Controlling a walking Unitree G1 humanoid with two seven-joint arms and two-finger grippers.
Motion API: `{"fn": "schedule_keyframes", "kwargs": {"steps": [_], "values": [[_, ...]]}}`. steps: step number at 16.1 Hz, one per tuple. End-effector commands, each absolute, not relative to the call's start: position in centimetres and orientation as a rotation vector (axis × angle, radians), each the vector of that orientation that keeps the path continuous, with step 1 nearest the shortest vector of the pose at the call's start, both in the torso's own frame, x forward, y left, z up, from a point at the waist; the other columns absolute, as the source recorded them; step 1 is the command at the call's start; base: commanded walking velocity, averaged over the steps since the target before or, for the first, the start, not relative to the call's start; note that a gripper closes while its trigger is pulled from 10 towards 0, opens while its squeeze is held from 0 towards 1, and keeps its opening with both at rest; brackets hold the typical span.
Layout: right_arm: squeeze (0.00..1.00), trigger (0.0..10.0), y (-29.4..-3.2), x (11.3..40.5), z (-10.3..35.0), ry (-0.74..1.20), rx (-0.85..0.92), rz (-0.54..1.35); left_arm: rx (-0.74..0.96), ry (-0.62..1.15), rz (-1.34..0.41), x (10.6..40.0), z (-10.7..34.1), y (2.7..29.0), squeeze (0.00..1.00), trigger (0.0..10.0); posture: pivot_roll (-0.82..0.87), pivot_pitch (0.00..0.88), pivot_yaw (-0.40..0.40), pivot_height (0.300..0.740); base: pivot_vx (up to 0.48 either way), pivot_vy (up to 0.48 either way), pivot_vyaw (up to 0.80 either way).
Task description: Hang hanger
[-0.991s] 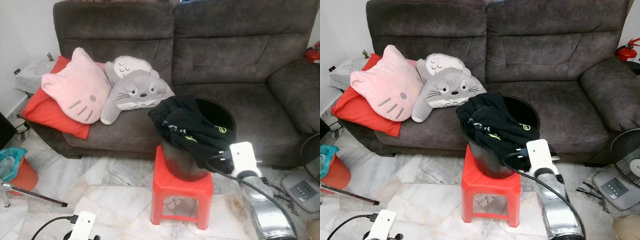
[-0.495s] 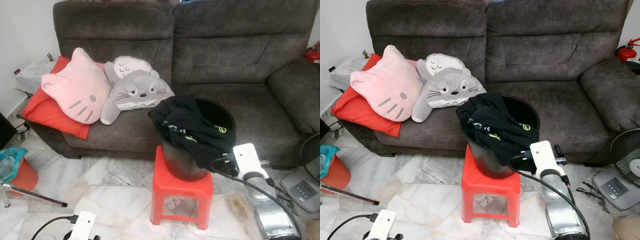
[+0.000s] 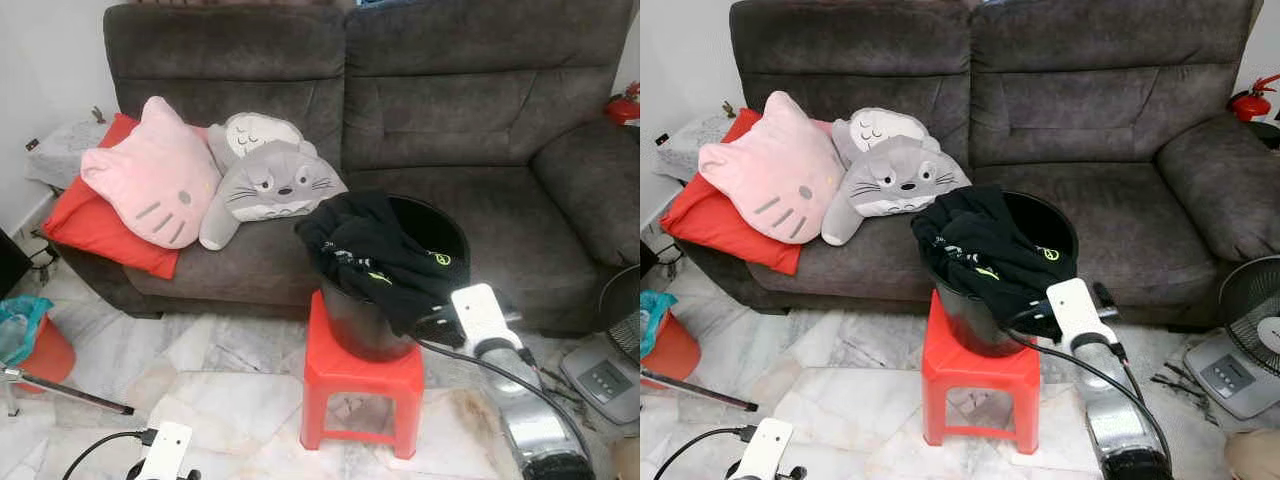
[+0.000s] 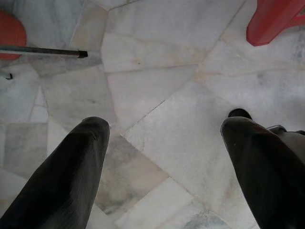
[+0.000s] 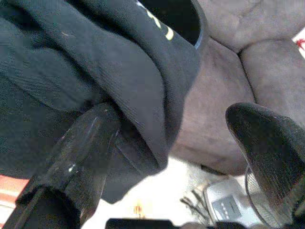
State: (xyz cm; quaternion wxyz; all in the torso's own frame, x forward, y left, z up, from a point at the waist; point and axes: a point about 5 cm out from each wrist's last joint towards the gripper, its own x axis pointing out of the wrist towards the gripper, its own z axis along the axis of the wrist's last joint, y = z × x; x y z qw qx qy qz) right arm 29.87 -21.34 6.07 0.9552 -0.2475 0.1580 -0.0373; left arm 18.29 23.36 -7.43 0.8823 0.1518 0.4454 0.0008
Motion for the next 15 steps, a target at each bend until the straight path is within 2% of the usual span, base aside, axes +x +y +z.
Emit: {"fn": "schedule_keyframes", "kwargs": {"steps": [1,3,4,5,15], "values": [[0.0,10.0,-20.66,30.27,6.27,0.298,-0.495,-0.049,0.342,0.947,0.012,18.05,-7.44,23.92,0.0,10.0,-0.19,0.0,0.075,0.732,0.0,0.0,0.0],[0.0,10.0,-20.69,30.36,6.1,0.295,-0.49,-0.048,0.343,0.948,0.011,18.03,-7.44,23.94,0.0,10.0,-0.19,0.0,0.076,0.732,0.0,0.0,0.0],[0.0,3.1,-20.72,30.32,5.99,0.298,-0.491,-0.049,0.344,0.949,0.01,18.02,-7.44,23.94,0.0,10.0,-0.19,0.0,0.077,0.732,0.0,0.0,0.0],[0.0,0.0,-20.79,30.23,5.71,0.301,-0.492,-0.047,0.346,0.95,0.009,18.02,-7.45,23.94,0.0,10.0,-0.19,0.0,0.077,0.732,0.0,0.0,0.0],[0.0,0.0,-20.64,30.14,5.43,0.297,-0.505,-0.04,0.351,0.95,0.008,18.05,-7.42,23.99,0.0,10.0,-0.19,0.0,0.079,0.732,0.0,0.0,0.0]]}}
